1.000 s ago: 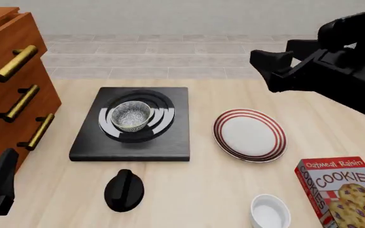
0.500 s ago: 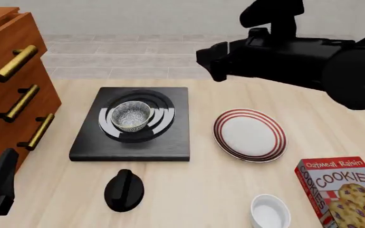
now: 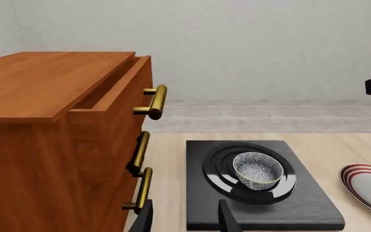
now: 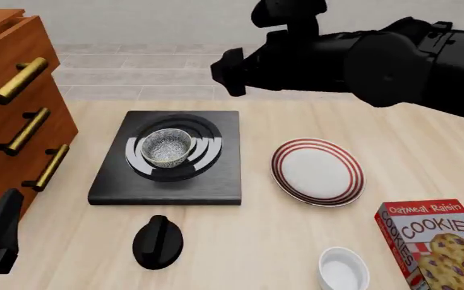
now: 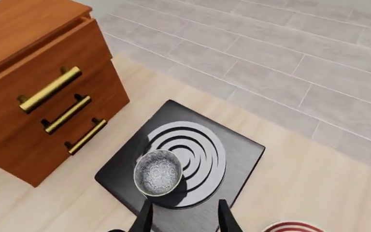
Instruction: Pick the akita bowl on the stove and place it on the plate.
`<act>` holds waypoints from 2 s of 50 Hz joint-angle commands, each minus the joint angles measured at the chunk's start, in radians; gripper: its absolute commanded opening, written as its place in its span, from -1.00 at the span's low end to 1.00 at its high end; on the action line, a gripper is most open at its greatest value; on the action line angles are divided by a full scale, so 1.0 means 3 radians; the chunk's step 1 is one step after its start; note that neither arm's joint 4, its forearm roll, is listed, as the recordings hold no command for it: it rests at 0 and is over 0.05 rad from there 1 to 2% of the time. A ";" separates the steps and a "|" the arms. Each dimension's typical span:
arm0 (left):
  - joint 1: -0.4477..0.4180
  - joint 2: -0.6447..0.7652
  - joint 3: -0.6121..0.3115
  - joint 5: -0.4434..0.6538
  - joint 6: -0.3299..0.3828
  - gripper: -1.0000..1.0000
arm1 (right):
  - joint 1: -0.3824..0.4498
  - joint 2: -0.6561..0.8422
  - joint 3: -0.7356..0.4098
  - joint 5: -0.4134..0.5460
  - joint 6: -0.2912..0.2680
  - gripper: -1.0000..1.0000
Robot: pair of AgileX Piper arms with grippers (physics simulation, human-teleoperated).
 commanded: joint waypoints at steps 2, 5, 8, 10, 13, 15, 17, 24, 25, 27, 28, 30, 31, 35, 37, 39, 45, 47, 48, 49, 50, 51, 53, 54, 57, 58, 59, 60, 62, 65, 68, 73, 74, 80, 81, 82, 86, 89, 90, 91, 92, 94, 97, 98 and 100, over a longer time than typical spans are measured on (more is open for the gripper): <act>0.0000 0.0000 0.0000 0.0000 0.0000 1.00 | 0.0017 0.0320 -0.0300 0.0160 0.0086 1.00; 0.0000 0.0000 0.0000 0.0000 0.0000 1.00 | 0.0010 0.0400 -0.0382 0.0208 0.0057 1.00; 0.0000 0.0000 0.0000 0.0000 0.0000 1.00 | 0.0012 0.0504 -0.0499 0.0274 0.0050 1.00; 0.0000 0.0000 0.0000 0.0000 0.0000 1.00 | 0.0006 0.0541 -0.0548 0.0296 0.0045 1.00; 0.0000 0.0000 0.0000 0.0000 0.0000 1.00 | -0.0014 0.0635 -0.0638 0.0336 0.0054 1.00; 0.0000 0.0000 0.0000 0.0000 0.0000 1.00 | -0.0027 0.0688 -0.0683 0.0346 0.0055 1.00; 0.0000 0.0000 0.0000 0.0000 0.0000 1.00 | -0.0003 0.0731 -0.0698 0.0336 0.0078 1.00; 0.0000 0.0000 0.0000 0.0000 0.0000 1.00 | -0.0010 0.0864 -0.0774 0.0324 0.0103 1.00; 0.0000 0.0000 0.0000 0.0000 0.0000 1.00 | -0.0009 0.0875 -0.0784 0.0323 0.0101 1.00; 0.0000 0.0000 0.0000 0.0000 0.0000 1.00 | -0.0017 0.0947 -0.0867 0.0337 0.0104 1.00; 0.0000 0.0000 0.0000 0.0000 0.0000 1.00 | -0.0017 0.0962 -0.0882 0.0336 0.0109 1.00; 0.0000 0.0000 0.0000 0.0000 0.0000 1.00 | -0.0026 0.0996 -0.0909 0.0333 0.0112 1.00; 0.0000 0.0000 0.0000 0.0000 0.0000 1.00 | -0.0014 0.1020 -0.0934 0.0333 0.0124 1.00; 0.0000 0.0000 0.0000 0.0000 0.0000 1.00 | -0.0014 0.1081 -0.0997 0.0341 0.0132 1.00; 0.0000 0.0000 0.0000 0.0000 0.0000 1.00 | -0.0014 0.1113 -0.1020 0.0337 0.0137 1.00; 0.0000 0.0000 0.0000 0.0000 0.0000 1.00 | -0.0017 0.1155 -0.1058 0.0340 0.0143 1.00; 0.0000 0.0000 0.0000 0.0000 0.0000 1.00 | -0.0026 0.1295 -0.1218 0.0404 0.0137 1.00; 0.0000 0.0000 0.0000 0.0000 0.0000 1.00 | -0.0024 0.1334 -0.1257 0.0415 0.0117 1.00; 0.0000 0.0000 0.0000 0.0000 0.0000 1.00 | -0.0024 0.1335 -0.1259 0.0416 0.0117 1.00; 0.0000 0.0000 0.0000 0.0000 0.0000 1.00 | -0.0003 0.1341 -0.1253 0.0420 0.0119 1.00; 0.0000 0.0000 0.0000 0.0000 0.0000 1.00 | -0.0034 0.1385 -0.1302 0.0436 0.0085 1.00; 0.0000 0.0000 0.0000 0.0000 0.0000 1.00 | -0.0030 0.1399 -0.1312 0.0436 0.0080 1.00; 0.0000 0.0000 0.0000 0.0000 0.0000 1.00 | -0.0021 0.1424 -0.1318 0.0433 0.0097 1.00; 0.0000 0.0000 0.0000 0.0000 0.0000 1.00 | -0.0035 0.1453 -0.1344 0.0445 0.0079 1.00; 0.0000 0.0000 0.0000 0.0000 0.0000 1.00 | -0.0040 0.1502 -0.1369 0.0453 0.0089 1.00; 0.0000 0.0000 0.0000 0.0000 0.0000 1.00 | -0.0036 0.1515 -0.1378 0.0457 0.0101 1.00; 0.0000 0.0000 0.0000 0.0000 0.0000 1.00 | -0.0036 0.1532 -0.1384 0.0462 0.0088 1.00; 0.0000 0.0000 0.0000 0.0000 0.0000 1.00 | -0.0041 0.1540 -0.1392 0.0463 0.0089 1.00; 0.0000 0.0000 0.0000 0.0000 0.0000 1.00 | -0.0036 0.1564 -0.1401 0.0465 0.0096 1.00; 0.0000 0.0000 0.0000 0.0000 0.0000 1.00 | -0.0043 0.1596 -0.1423 0.0464 0.0090 1.00; 0.0000 0.0000 0.0000 0.0000 0.0000 1.00 | -0.0021 0.1601 -0.1422 0.0467 0.0107 1.00; 0.0000 0.0000 0.0000 0.0000 0.0000 1.00 | -0.0027 0.1649 -0.1435 0.0457 0.0122 1.00; 0.0000 0.0000 0.0000 0.0000 0.0000 1.00 | -0.0027 0.1650 -0.1435 0.0457 0.0122 1.00; 0.0000 0.0000 0.0000 0.0000 0.0000 1.00 | -0.0029 0.1699 -0.1457 0.0436 0.0139 1.00; 0.0000 0.0000 0.0000 0.0000 0.0000 1.00 | -0.0031 0.1704 -0.1464 0.0436 0.0139 1.00; 0.0000 0.0000 0.0000 0.0000 0.0000 1.00 | -0.0030 0.1708 -0.1460 0.0426 0.0138 1.00; 0.0000 0.0000 0.0000 0.0000 0.0000 1.00 | -0.0025 0.1739 -0.1436 0.0382 0.0171 1.00; 0.0000 0.0000 0.0000 0.0000 0.0000 1.00 | -0.0025 0.1749 -0.1428 0.0364 0.0182 1.00; 0.0000 0.0000 0.0000 0.0000 0.0000 1.00 | -0.0028 0.1755 -0.1425 0.0356 0.0185 1.00; 0.0000 0.0000 0.0000 0.0000 0.0000 1.00 | -0.0035 0.1765 -0.1426 0.0347 0.0196 1.00; 0.0000 0.0000 0.0000 0.0000 0.0000 1.00 | -0.0035 0.1771 -0.1416 0.0334 0.0195 1.00; 0.0000 0.0000 0.0000 0.0000 0.0000 1.00 | -0.0037 0.1776 -0.1406 0.0323 0.0201 1.00; 0.0000 0.0000 0.0000 0.0000 0.0000 1.00 | -0.0034 0.1793 -0.1379 0.0298 0.0218 1.00; 0.0000 0.0000 0.0000 0.0000 0.0000 1.00 | -0.0034 0.1793 -0.1379 0.0298 0.0218 1.00; 0.0000 0.0000 0.0000 0.0000 0.0000 1.00 | -0.0033 0.1809 -0.1376 0.0287 0.0229 1.00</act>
